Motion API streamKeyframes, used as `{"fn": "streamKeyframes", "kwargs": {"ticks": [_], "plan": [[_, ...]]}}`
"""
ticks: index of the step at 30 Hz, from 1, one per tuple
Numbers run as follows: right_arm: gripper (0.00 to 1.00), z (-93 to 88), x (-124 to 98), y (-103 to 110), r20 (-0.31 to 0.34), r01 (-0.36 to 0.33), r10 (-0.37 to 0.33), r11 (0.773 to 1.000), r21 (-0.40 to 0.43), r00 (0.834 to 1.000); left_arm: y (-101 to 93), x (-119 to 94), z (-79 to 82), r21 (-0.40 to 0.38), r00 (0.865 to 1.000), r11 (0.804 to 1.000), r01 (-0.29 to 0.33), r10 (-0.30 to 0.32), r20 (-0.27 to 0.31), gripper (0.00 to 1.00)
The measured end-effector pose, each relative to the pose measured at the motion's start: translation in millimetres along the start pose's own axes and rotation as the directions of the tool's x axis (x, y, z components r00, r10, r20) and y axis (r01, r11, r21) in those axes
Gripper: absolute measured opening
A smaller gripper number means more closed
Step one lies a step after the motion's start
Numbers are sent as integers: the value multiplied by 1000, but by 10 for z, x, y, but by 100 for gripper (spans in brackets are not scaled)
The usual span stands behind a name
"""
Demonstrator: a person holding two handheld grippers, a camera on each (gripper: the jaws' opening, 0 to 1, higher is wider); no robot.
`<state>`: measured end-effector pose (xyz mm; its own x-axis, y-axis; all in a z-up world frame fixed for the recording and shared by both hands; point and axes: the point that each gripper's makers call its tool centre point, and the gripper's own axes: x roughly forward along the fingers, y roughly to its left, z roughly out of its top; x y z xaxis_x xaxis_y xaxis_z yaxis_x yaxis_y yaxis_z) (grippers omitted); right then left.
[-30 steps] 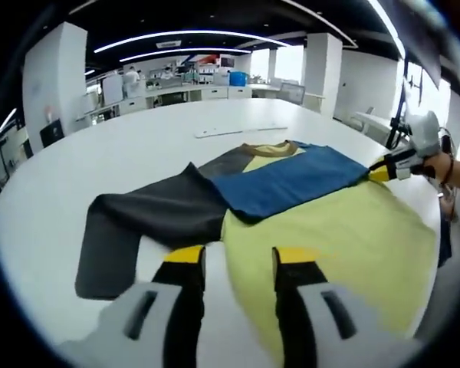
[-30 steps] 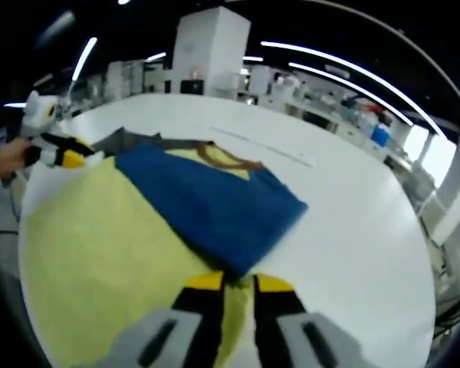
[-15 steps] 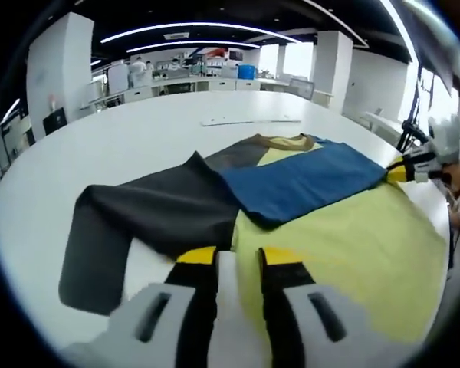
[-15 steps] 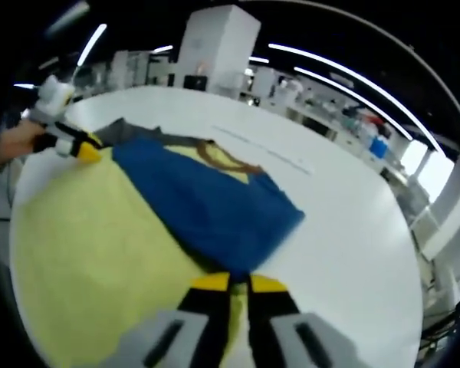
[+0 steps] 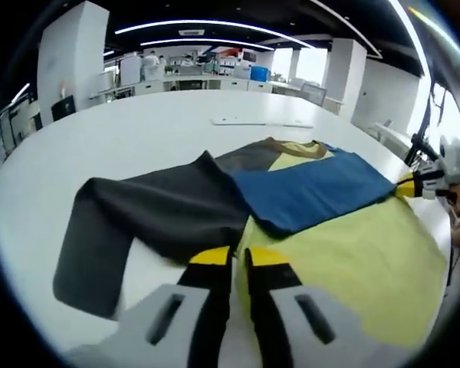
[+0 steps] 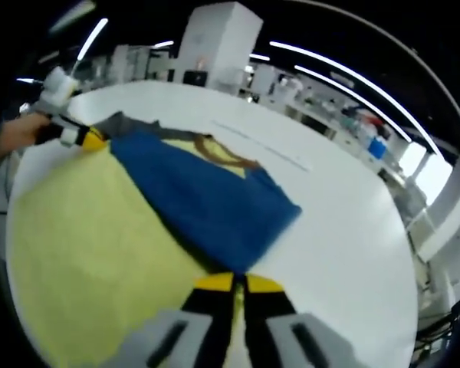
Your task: Fold the garment on the visible template until the final outline fits inside the template.
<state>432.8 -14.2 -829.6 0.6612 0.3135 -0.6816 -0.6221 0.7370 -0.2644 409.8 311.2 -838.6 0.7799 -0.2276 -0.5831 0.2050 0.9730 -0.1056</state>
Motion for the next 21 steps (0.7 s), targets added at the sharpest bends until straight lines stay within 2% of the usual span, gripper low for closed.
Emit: {"fn": "streamKeyframes", "kwargs": {"ticks": [10,13,16,21], "plan": [[0,-158,2,-78,-43,12,-13,1000,-25,999,23,6,-10,-34,1000,999,-18,18,0,3],[0,-174,8,-96,-33,1,0,1000,9,999,20,5,-14,-33,1000,999,-19,19,-1,3],[0,-162,-7,-92,-33,1,-1,1000,-3,999,27,5,-18,-40,1000,999,-18,18,1,3],[0,-206,6,-161,-40,11,-10,999,32,999,30,-15,-28,-50,1000,998,-31,31,0,2]]}}
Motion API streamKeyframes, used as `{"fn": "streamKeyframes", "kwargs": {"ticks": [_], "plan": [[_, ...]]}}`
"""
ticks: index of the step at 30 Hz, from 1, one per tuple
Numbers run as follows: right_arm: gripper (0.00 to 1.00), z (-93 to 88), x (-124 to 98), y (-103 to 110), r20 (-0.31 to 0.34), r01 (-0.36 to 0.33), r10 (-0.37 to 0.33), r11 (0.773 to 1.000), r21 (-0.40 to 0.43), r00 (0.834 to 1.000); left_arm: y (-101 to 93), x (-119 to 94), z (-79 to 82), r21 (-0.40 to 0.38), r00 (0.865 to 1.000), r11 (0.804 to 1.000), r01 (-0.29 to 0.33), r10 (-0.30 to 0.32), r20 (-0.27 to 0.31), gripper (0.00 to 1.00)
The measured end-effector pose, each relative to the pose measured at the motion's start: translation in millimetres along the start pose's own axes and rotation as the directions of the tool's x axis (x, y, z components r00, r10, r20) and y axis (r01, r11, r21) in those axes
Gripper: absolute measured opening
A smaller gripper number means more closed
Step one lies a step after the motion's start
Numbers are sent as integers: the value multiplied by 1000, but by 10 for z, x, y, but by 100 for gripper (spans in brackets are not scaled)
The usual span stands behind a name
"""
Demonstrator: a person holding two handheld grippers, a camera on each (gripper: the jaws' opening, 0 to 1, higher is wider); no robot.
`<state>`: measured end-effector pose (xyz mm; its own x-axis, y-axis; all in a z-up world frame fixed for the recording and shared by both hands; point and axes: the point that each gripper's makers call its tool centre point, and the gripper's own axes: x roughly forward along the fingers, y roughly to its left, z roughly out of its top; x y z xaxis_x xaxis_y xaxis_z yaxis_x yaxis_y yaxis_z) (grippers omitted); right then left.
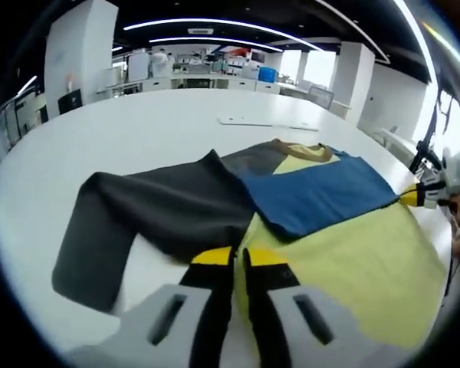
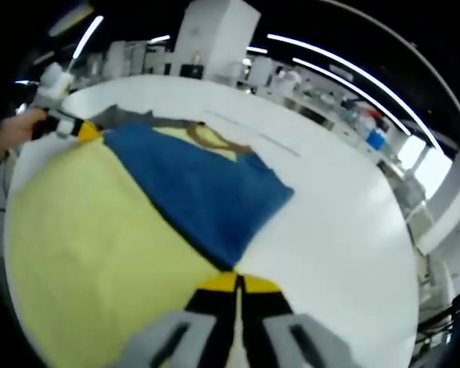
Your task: Fold the garment on the visible template until the final outline fits inside the template.
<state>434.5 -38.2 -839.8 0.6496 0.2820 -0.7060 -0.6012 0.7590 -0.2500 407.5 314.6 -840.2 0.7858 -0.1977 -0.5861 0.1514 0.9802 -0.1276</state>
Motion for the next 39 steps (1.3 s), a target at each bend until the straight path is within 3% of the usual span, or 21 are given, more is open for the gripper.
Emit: {"fn": "streamKeyframes", "kwargs": {"ticks": [12,15,24,28,33,39], "plan": [[0,-34,23,-28,-22,-2,2,1000,11,1000,-6,-12,-4,-6,1000,1000,-6,6,-3,2],[0,9,12,-6,4,-30,30,997,75,1000,2,5,6,-9,1000,1000,-4,4,-1,2],[1,111,-29,-2,39,-57,52,991,118,998,-16,-3,14,15,1000,1000,0,0,-2,9],[21,157,-60,10,60,-83,74,983,161,995,-31,-58,77,53,1000,998,18,-19,25,25],[51,264,-127,51,118,-141,116,964,225,986,-44,-202,173,92,997,995,39,-44,56,34],[73,350,-288,142,152,-185,149,947,263,977,124,-379,209,102,997,995,-11,2,79,58]]}}
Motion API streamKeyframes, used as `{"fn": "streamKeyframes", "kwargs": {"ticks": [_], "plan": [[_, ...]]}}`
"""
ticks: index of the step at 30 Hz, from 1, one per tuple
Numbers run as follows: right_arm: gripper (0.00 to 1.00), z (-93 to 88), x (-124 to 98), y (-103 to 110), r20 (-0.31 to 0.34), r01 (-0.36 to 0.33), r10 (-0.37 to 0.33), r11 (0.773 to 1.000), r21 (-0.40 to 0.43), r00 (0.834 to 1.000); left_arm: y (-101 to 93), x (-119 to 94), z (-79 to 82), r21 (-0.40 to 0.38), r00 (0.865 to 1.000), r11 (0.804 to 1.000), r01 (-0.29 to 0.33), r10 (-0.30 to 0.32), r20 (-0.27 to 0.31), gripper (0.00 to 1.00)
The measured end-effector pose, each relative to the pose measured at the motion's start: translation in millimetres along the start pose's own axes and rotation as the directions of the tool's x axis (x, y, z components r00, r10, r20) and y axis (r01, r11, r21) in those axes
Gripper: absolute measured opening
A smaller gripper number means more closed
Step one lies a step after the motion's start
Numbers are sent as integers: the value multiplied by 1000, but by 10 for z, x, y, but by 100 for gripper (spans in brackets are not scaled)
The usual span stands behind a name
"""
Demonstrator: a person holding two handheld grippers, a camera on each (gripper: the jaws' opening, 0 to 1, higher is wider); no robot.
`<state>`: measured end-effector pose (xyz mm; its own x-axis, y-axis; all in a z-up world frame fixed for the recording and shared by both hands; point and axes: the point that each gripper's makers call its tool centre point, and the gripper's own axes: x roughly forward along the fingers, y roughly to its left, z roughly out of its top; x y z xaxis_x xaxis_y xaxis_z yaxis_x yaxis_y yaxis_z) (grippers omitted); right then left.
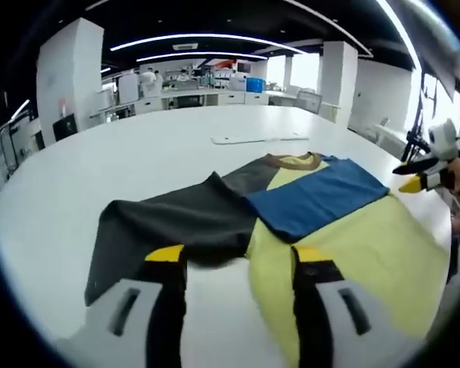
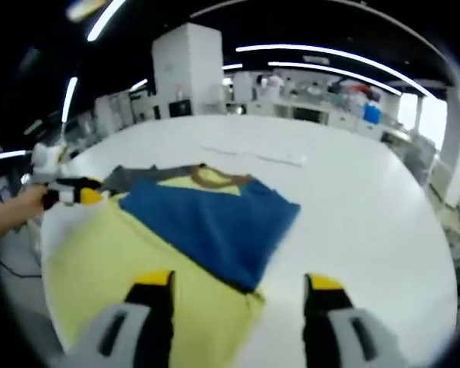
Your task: Fold the garment on the visible template until the final outline fits inside the template.
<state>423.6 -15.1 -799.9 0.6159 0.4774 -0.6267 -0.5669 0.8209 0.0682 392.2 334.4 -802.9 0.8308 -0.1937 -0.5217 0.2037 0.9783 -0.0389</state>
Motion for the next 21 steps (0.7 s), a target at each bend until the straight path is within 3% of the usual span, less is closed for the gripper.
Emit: {"fn": "streamKeyframes", "kwargs": {"ticks": [6,12,17,21], "plan": [[90,75,-82,84,25,-43,43,999,27,999,237,-164,-51,-18,998,997,-69,69,-2,73],[99,99,-206,140,39,-55,55,998,-21,998,473,-264,-127,-29,987,987,-159,159,-2,91],[99,107,-338,197,44,-86,88,996,-36,995,594,-308,-154,-90,980,976,-198,199,7,93],[99,126,-482,290,66,-107,109,994,-36,992,738,-348,-207,-137,967,958,-252,254,0,89]]}}
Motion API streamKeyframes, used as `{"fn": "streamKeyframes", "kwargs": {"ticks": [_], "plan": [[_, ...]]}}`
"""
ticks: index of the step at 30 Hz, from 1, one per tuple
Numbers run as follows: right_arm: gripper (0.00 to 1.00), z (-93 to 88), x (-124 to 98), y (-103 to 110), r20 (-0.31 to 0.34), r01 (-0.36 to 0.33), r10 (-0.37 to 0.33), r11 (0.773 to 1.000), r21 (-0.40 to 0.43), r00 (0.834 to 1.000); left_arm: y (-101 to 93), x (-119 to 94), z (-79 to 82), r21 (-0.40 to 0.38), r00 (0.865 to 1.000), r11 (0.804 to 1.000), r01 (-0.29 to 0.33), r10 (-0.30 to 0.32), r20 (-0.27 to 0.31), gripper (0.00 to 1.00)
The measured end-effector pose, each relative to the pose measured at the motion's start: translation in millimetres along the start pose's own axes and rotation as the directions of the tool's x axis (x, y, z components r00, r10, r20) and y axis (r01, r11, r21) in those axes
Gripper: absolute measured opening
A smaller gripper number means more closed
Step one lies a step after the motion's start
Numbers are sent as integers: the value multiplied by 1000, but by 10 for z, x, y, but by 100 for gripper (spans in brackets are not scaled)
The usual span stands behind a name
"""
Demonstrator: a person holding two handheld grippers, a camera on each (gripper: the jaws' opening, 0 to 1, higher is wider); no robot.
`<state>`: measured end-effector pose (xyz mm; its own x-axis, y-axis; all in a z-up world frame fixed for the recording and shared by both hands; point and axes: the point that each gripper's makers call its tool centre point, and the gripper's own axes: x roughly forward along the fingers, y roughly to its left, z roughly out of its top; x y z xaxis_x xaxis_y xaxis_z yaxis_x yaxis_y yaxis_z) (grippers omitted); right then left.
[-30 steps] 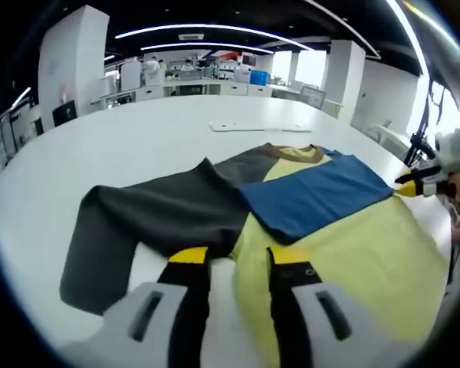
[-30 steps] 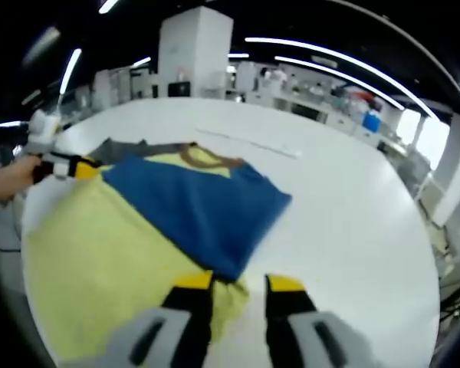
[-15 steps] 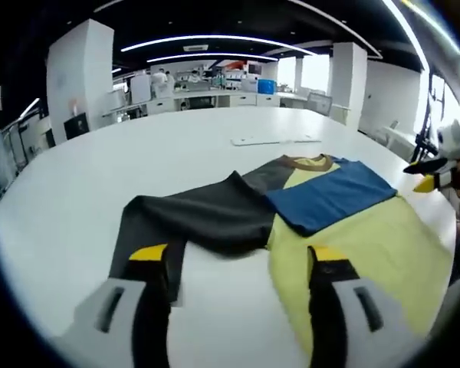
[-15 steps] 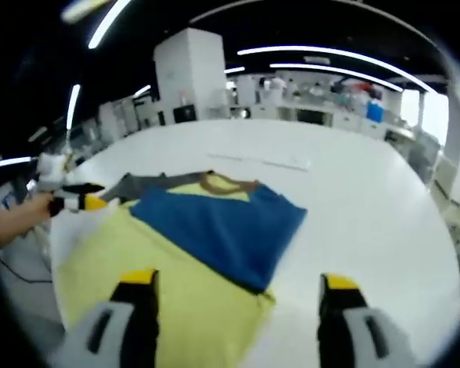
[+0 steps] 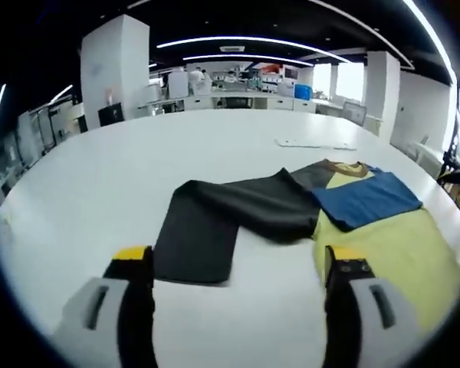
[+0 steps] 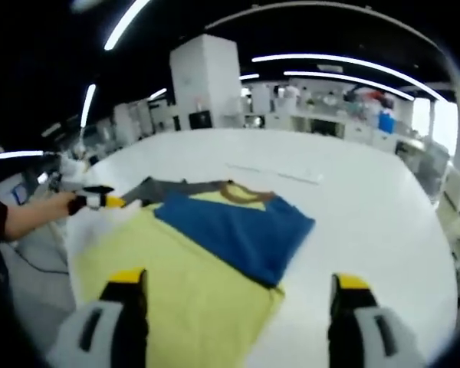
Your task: Fold the garment on the visible template until the final outline fits inside the template.
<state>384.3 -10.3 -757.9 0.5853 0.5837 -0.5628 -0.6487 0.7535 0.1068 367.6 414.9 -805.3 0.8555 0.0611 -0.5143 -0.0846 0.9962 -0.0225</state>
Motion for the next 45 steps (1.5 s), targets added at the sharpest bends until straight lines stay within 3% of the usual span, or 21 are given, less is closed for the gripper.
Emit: {"fn": "streamKeyframes", "kwargs": {"ticks": [9,13,21,27,32,35,40,45], "plan": [[99,-31,-211,143,19,-11,12,1000,-29,1000,223,30,-176,-91,996,992,-84,80,-37,68],[99,-89,-255,163,17,-1,1,1000,-15,1000,302,41,-206,-229,991,965,-130,131,-9,58],[99,-134,-355,173,46,21,-24,998,62,999,296,44,-253,-185,986,968,-167,164,-32,39],[99,-94,-446,110,58,56,-60,996,65,997,322,52,-336,-209,976,953,-218,210,-62,34],[99,-98,-469,58,44,95,-96,995,38,994,329,54,-313,-224,968,942,-250,243,-59,34],[99,-95,-467,76,40,101,-102,995,24,994,369,46,-325,-250,958,924,-288,280,-70,34],[98,-114,-453,96,33,101,-101,995,24,994,362,73,-322,-246,950,918,-312,303,-74,35],[97,-133,-472,80,24,114,-114,993,14,993,392,80,-316,-276,948,906,-320,305,-97,27]]}}
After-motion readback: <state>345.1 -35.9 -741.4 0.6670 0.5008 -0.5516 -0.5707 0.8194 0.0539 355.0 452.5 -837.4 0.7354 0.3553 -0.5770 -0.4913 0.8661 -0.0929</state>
